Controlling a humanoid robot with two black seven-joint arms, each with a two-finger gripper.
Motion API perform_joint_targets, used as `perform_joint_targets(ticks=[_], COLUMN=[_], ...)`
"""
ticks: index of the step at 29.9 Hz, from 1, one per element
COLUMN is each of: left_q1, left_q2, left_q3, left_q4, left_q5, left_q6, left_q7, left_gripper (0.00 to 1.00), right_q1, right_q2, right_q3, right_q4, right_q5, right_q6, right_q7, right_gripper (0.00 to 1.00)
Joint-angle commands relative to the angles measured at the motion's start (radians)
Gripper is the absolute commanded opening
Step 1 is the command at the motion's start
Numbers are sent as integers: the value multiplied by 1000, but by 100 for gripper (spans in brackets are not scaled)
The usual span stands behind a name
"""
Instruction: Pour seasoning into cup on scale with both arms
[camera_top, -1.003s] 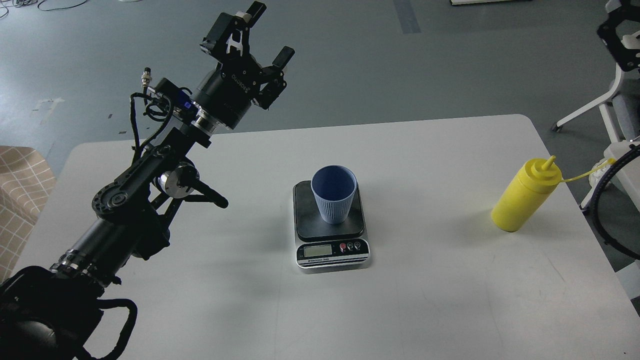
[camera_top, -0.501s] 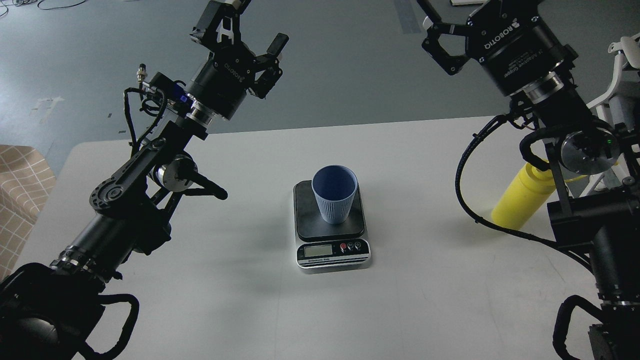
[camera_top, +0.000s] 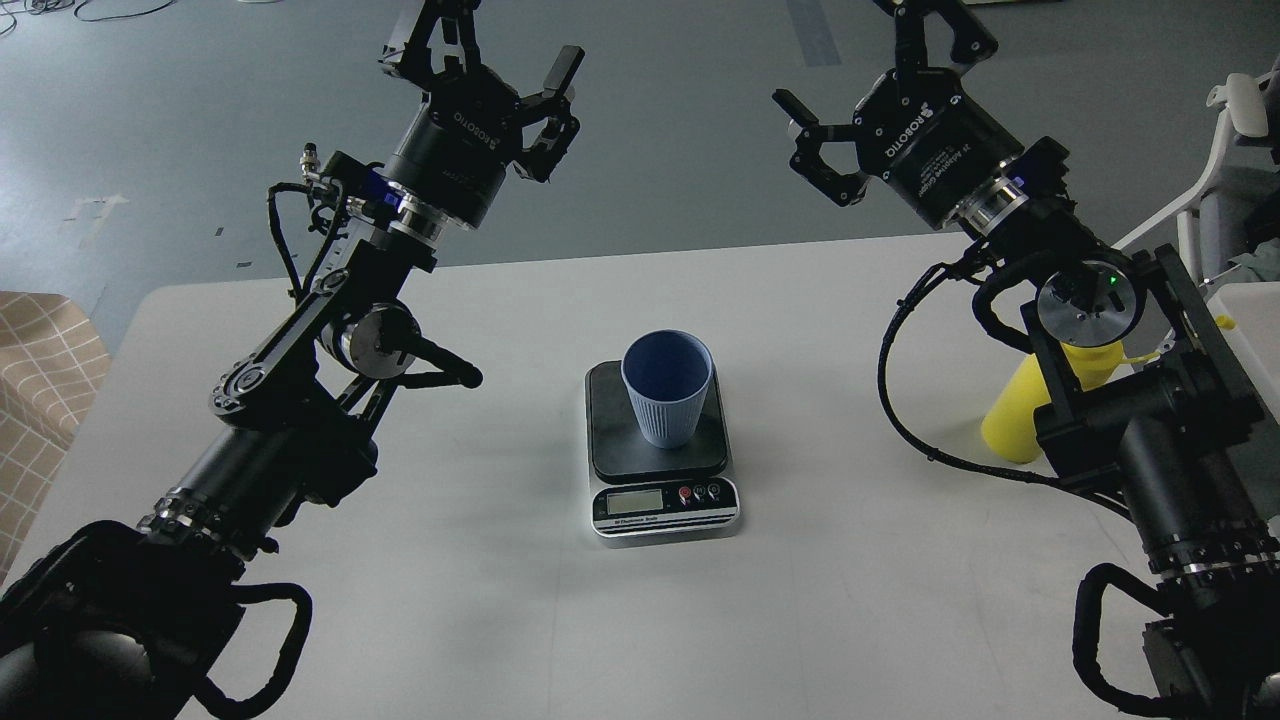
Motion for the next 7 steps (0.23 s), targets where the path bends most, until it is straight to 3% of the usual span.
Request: perform_joint_targets(ticks=[1, 7], left_q1=[-26, -28], left_q2=[-33, -30], left_q3=[1, 4], left_q4=[47, 50], left_q5=[1, 1], left_q6=[0, 0], left_q7=[0, 0], left_gripper=[98, 98], right_q1=[0, -24], right_q2=[0, 0], right_q3=[-4, 38], right_q4=[0, 55], right_q5=[-17, -9], right_q6=[0, 0], right_q7=[0, 3], right_gripper=[99, 99])
